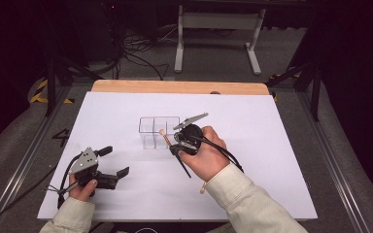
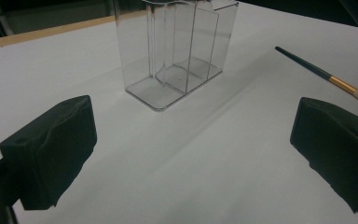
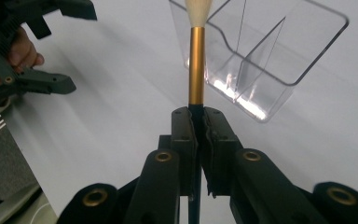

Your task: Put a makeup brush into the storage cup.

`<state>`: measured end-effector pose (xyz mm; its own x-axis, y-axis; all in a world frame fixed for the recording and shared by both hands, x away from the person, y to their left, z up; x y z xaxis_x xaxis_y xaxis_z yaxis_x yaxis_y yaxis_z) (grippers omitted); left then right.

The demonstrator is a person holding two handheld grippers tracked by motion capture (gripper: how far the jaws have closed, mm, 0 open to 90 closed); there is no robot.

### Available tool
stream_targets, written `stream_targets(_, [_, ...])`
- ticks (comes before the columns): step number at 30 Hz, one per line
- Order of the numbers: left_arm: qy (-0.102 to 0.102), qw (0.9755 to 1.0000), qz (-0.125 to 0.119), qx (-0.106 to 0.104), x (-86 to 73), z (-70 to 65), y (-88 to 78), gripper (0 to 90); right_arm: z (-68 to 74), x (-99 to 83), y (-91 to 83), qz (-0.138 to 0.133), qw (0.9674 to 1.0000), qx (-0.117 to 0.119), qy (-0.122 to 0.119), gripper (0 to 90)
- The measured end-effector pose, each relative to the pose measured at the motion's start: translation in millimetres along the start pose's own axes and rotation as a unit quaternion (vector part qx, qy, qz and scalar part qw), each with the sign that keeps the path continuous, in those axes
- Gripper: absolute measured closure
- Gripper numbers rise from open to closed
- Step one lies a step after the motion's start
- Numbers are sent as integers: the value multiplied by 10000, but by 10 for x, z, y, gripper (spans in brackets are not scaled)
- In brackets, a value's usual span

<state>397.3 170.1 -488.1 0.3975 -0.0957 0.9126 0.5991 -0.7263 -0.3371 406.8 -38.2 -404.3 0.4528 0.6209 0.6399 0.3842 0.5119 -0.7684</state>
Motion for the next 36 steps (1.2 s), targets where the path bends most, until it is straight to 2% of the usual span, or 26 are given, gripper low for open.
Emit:
stream_targets(4, [26, 10000, 12, -7, -1, 2, 0, 10, -23, 47, -62, -366, 9993, -20, -1, 840])
stream_targets(6, [1, 10000, 7, -7, -2, -1, 2, 10, -34, 53, -71, -428, 9991, -52, -21, 839])
stream_targets(11, [-1, 10000, 1, -14, -2, -1, 5, 10, -53, 105, -131, -855, 9963, -86, -93, 840])
stream_targets(12, [-1, 10000, 4, -3, -3, 1, 6, 10, -59, 124, -151, -1007, 9948, -110, -107, 840])
stream_targets(15, [-3, 10000, 5, -7, -4, 1, 6, 10, -67, 140, -170, -1160, 9931, -130, -142, 840])
stream_targets(16, [-2, 10000, 12, -3, -4, 2, 4, 10, -77, 157, -191, -1333, 9909, -144, -139, 840])
stream_targets(20, [2, 10000, 8, -9, -3, -1, 5, 10, -101, 186, -233, -1661, 9858, -177, -171, 840])
stream_targets(21, [2, 10000, 8, -9, -3, -1, 5, 10, -101, 186, -233, -1661, 9858, -177, -171, 840])
stream_targets(27, [2, 10000, 5, -10, -3, -1, 5, 10, -146, 226, -290, -2147, 9757, -263, -344, 840])
stream_targets(28, [2, 10000, 9, -12, -4, -1, 6, 10, -156, 234, -302, -2245, 9732, -311, -389, 840])
stream_targets(33, [5, 10000, 6, -16, -4, -3, 7, 10, -181, 234, -320, -2428, 9686, -334, -430, 839])
stream_targets(36, [2, 10000, 4, -18, -3, -4, 7, 10, -200, 254, -359, -2625, 9629, -395, -484, 840])
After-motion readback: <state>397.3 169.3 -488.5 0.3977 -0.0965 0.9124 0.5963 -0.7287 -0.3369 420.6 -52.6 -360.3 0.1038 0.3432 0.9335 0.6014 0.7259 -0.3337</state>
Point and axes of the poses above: each handheld gripper's, and its own axes: y roughly forward along the jaws, x roughly out of its top, z roughly to its left, the point moved 9 cm from there along y, roughly forward along the jaws, and after that the axes turned 11 degrees about -y, right-handed, at the moved point
